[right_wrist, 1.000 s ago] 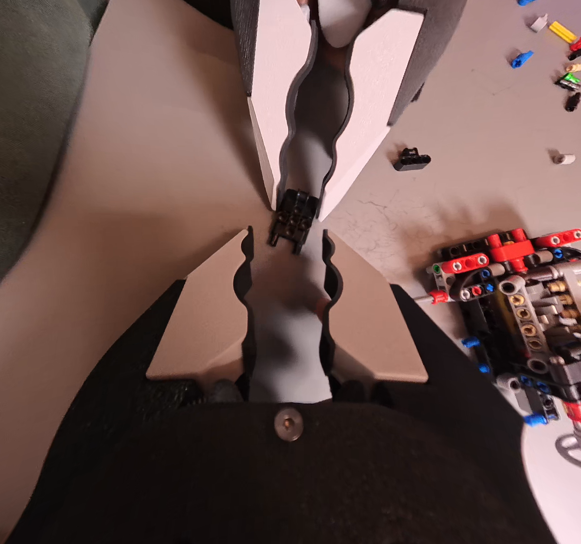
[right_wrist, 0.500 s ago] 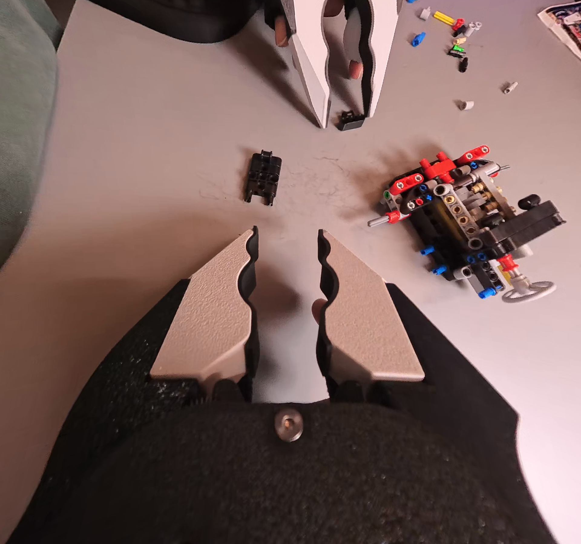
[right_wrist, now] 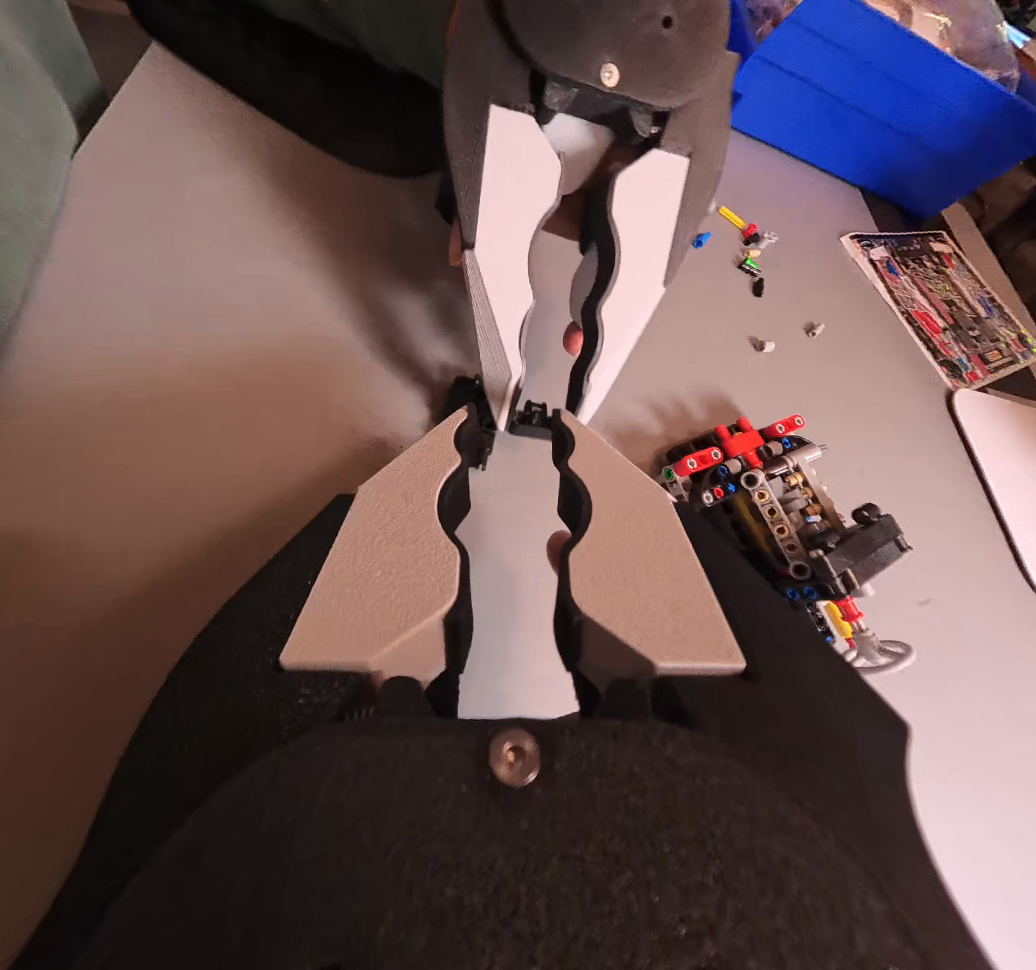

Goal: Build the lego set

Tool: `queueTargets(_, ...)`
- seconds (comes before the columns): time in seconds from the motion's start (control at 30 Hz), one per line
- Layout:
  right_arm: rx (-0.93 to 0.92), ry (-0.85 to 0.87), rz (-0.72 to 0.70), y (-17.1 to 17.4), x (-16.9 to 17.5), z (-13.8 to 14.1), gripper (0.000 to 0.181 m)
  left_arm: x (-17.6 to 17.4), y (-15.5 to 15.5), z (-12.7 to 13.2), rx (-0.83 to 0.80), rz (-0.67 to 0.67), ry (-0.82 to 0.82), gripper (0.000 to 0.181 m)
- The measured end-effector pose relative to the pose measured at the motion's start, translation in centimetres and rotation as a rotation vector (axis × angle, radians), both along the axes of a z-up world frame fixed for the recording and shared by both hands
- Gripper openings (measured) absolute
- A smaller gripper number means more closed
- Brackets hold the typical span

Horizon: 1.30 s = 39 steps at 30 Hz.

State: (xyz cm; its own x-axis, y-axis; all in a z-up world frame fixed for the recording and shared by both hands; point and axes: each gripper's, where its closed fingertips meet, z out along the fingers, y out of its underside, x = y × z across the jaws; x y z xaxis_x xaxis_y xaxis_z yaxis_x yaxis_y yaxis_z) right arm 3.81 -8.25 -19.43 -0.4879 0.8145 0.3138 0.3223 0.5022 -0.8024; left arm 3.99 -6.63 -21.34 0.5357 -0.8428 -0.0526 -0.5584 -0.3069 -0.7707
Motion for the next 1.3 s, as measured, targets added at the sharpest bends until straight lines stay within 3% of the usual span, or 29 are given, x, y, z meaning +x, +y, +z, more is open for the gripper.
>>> queueTargets(0.17,0.045,-0.104,-0.02,0.9,0.6,-2.0,0.027,1.1,1.3,-0.2,-0.014,-0.029,0.037,0.022)
queueTargets(0.4,0.011,-0.162,-0.077,2.1,0.9,-2.7,0.024,1.4,2.4,-0.9,-0.025,-0.025,0.063,0.022)
queueTargets(0.47,0.033,-0.225,-0.087,2.5,1.2,-3.7,0.027,1.5,2.4,-0.9,-0.018,-0.028,0.057,0.013)
queueTargets(0.73,0.009,-0.24,-0.104,2.9,1.6,-3.4,0.026,0.7,2.4,-0.5,-0.022,-0.008,0.057,0.021)
queueTargets(0.87,-0.046,-0.216,-0.193,4.0,1.0,-2.3,0.025,-1.1,2.0,-0.4,-0.044,0.03,0.055,0.023)
queueTargets(1.03,-0.148,-0.399,-0.322,3.8,0.6,-3.8,0.04,-2.3,1.2,0.0,-0.046,0.07,0.015,0.023)
queueTargets(1.13,-0.1,-0.426,-0.356,4.2,0.5,-4.1,0.022,-2.4,0.6,0.4,-0.047,0.082,-0.042,0.023)
queueTargets(1.23,-0.126,-0.352,-0.33,4.3,-0.2,-3.4,0.022,-2.3,0.5,1.6,-0.061,0.102,-0.181,0.023)
queueTargets(1.3,-0.235,-0.124,-0.261,4.0,-1.4,0.0,0.022,-2.1,0.6,3.2,-0.097,0.115,-0.351,0.024)
